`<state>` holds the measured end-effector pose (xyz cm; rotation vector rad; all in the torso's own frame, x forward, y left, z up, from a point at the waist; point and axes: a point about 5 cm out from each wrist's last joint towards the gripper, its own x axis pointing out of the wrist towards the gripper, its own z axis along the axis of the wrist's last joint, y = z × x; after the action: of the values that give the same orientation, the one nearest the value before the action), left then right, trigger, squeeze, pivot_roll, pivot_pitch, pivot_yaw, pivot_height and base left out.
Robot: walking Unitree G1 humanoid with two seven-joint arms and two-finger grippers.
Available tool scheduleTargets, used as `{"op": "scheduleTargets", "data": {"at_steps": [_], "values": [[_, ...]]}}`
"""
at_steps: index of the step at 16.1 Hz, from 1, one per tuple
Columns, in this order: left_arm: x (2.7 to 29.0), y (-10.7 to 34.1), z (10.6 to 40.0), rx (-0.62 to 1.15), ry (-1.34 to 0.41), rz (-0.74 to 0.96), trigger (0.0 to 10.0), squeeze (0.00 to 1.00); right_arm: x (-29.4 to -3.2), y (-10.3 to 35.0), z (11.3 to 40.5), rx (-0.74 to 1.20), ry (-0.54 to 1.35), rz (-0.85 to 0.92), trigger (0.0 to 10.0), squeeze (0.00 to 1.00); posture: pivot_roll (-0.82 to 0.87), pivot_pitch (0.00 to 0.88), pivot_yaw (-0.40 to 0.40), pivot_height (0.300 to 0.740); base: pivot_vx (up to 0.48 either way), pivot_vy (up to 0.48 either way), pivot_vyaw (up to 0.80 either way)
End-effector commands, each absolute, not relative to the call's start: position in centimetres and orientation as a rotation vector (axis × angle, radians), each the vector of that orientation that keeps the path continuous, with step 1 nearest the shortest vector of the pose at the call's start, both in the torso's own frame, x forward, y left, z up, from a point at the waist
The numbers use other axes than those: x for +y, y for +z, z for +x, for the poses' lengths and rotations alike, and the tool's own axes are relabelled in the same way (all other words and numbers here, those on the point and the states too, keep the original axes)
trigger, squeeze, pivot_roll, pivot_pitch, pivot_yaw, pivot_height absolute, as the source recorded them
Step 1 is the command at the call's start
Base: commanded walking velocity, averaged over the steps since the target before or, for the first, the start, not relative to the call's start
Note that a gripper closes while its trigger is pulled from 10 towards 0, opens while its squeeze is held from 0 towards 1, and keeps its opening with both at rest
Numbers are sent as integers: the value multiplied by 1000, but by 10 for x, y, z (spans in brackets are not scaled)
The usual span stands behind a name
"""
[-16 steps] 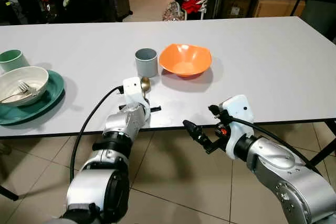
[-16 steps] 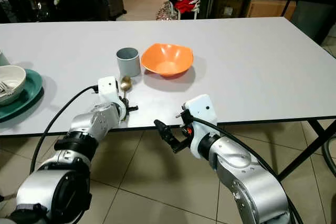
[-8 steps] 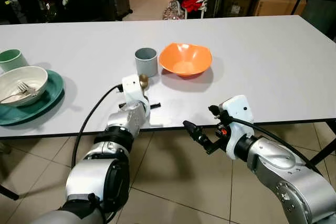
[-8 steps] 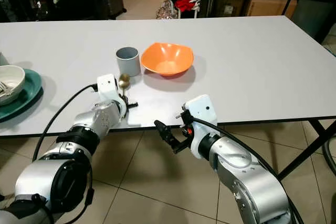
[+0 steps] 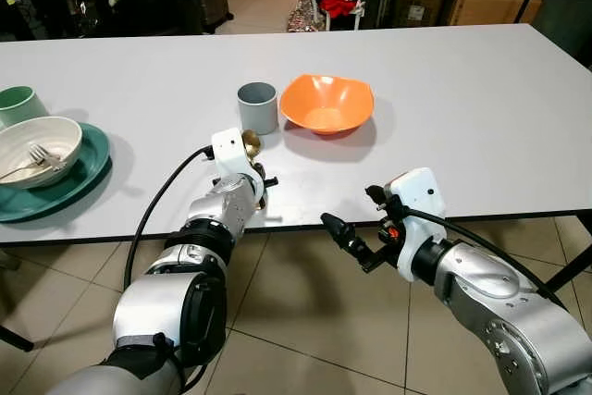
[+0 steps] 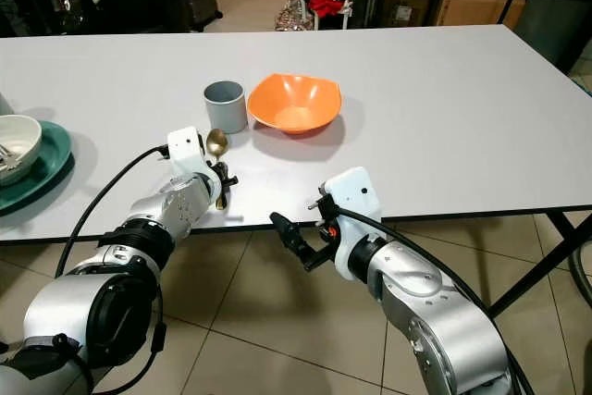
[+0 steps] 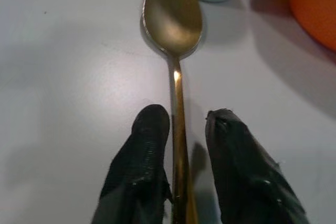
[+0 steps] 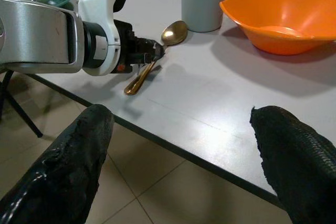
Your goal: Setting the table
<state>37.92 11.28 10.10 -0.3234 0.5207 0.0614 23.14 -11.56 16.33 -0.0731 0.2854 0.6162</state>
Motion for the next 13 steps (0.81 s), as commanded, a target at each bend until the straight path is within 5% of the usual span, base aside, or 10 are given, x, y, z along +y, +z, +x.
{"op": "scheduleTargets", "data": {"at_steps": [1,2,7,13], "values": [[113,110,384,484,48,-334,10000,545,-114,167,230,264,631,-74,10000,0,-122,11,66,740,0,0,0],[112,114,385,451,26,-326,10000,0,-114,168,230,261,631,-73,10000,0,-121,9,67,740,0,0,0],[145,169,365,-51,-144,-164,10000,0,-116,172,236,187,573,-68,10000,0,-96,0,90,740,0,0,0],[175,166,292,-107,-135,162,10000,0,-134,164,250,114,291,-124,10000,0,-81,0,67,740,0,0,0]]}}
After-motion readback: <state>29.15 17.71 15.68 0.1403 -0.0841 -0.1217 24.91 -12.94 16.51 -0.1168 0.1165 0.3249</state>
